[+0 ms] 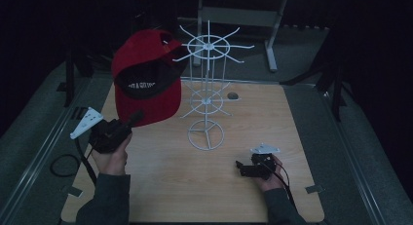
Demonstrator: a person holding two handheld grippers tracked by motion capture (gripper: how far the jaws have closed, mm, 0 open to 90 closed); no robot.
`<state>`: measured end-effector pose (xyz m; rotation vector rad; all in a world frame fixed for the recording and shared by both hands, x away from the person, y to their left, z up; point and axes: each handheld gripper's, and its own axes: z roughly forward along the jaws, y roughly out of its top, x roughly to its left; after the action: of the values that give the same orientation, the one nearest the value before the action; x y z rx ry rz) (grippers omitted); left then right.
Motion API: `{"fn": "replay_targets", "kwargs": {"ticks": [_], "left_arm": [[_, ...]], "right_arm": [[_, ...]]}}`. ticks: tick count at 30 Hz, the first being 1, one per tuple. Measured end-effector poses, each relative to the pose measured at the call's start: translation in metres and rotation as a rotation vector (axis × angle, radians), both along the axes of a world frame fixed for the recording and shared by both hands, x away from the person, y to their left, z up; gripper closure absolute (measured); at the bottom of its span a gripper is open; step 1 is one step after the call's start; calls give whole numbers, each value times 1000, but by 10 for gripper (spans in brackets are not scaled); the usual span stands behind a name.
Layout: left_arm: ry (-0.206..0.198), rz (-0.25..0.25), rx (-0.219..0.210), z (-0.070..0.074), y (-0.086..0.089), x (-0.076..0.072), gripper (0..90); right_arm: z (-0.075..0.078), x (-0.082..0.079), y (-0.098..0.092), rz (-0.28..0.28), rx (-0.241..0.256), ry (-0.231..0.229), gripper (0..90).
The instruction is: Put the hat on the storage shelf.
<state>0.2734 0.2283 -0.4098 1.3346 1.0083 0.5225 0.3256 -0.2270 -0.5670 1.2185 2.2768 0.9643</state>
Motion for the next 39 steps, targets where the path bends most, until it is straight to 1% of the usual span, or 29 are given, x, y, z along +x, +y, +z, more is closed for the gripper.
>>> {"fn": "replay_targets", "kwargs": {"ticks": [2, 7, 15, 16, 18, 20, 21, 23, 27, 30, 31, 32, 34, 35, 38, 39], "left_arm": [[4, 3, 12, -3, -1, -1, 853], [20, 10, 4, -13, -1, -1, 853], [64, -4, 14, -27, -6, 2, 847], [75, -12, 18, -29, -7, 2, 846], [98, -17, 47, -32, -9, 4, 845], [107, -23, 57, -33, -11, 5, 836], [105, -37, 55, -33, -11, 5, 821], [99, -47, 62, -33, -11, 6, 774], [97, -47, 76, -30, -12, 6, 644], [116, -39, 80, -29, -11, 8, 552], [126, -39, 79, -29, -10, 8, 522], [145, -42, 77, -30, -10, 10, 493], [153, -38, 87, -31, -9, 10, 457], [158, -29, 93, -31, -9, 10, 421], [173, -16, 106, -32, -9, 11, 351], [177, -10, 108, -33, -9, 12, 338]], "right_arm": [[0, 0, 0, 0, 0, 0, 137], [0, 0, 0, 0, 0, 0, 137], [0, 0, 0, 1, 0, -1, 137], [0, 0, 0, 1, 0, -2, 137], [0, 0, 0, 1, -1, -2, 137], [0, 0, 0, 1, -1, -3, 137], [0, 0, 0, 2, -1, -3, 137], [0, 0, 0, 1, 0, -2, 137], [0, 0, 0, 2, -1, -2, 137], [0, 0, 0, 2, -2, -2, 137], [0, 0, 0, 1, -2, 0, 137], [0, 0, 0, 0, -1, 0, 137], [0, 0, 0, 0, 0, 1, 137], [0, 0, 0, 1, 0, 1, 137], [0, 0, 0, 0, 0, 1, 137], [0, 0, 0, 0, 1, 1, 137]]}}
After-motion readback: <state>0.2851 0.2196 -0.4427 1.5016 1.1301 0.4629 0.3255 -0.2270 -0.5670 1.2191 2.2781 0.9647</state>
